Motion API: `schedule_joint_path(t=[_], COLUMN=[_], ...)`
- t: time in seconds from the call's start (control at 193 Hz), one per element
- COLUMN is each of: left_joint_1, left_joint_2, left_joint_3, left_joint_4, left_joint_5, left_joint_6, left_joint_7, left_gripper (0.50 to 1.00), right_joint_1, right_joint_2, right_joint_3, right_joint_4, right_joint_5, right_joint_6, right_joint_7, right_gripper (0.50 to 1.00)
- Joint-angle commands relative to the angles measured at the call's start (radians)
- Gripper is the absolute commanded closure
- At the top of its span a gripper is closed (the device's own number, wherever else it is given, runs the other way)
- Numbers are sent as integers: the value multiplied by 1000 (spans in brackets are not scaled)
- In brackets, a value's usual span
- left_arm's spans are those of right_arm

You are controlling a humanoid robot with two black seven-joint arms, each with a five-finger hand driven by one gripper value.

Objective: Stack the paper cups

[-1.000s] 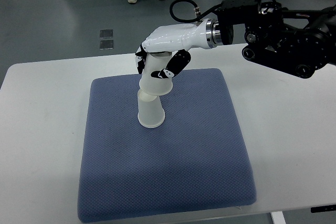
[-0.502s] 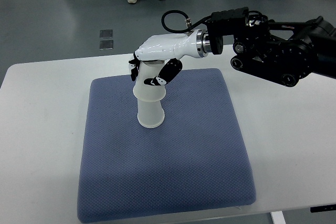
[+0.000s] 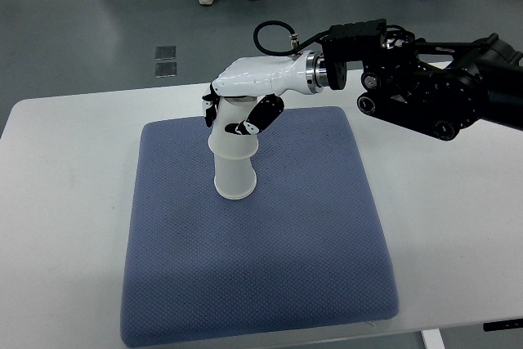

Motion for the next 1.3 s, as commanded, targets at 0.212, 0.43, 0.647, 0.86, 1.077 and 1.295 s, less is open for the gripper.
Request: schedule_joint_path(t=[0.212, 0.43, 0.647, 0.86, 1.077, 1.295], left_joint_1=[0, 0, 0, 0, 0, 0], left_joint_2=[0, 0, 0, 0, 0, 0], left_joint_3=[0, 0, 0, 0, 2, 0], left_joint_4=[0, 0, 0, 0, 0, 0], left_joint_5=[0, 0, 0, 0, 0, 0], left_joint_6=[0, 0, 0, 0, 0, 0], left_joint_7=[0, 0, 0, 0, 0, 0], left_gripper=[500, 500, 500, 500, 500, 500], right_joint_1=[-21, -30, -36, -36, -42, -42], right_joint_2=[23, 24, 29, 29, 37, 30], right_joint_3=[-2, -2, -2, 0, 0, 3], right_joint_4=[-1, -12, -14, -14, -14, -15], right_joint_5=[-9, -23, -20, -16, -12, -5], right_joint_6=[-6, -23, -23, -23, -25, -29], right_joint_7=[-3, -3, 5, 5, 5, 3], right_gripper=[1000, 1000, 805, 746, 697, 640])
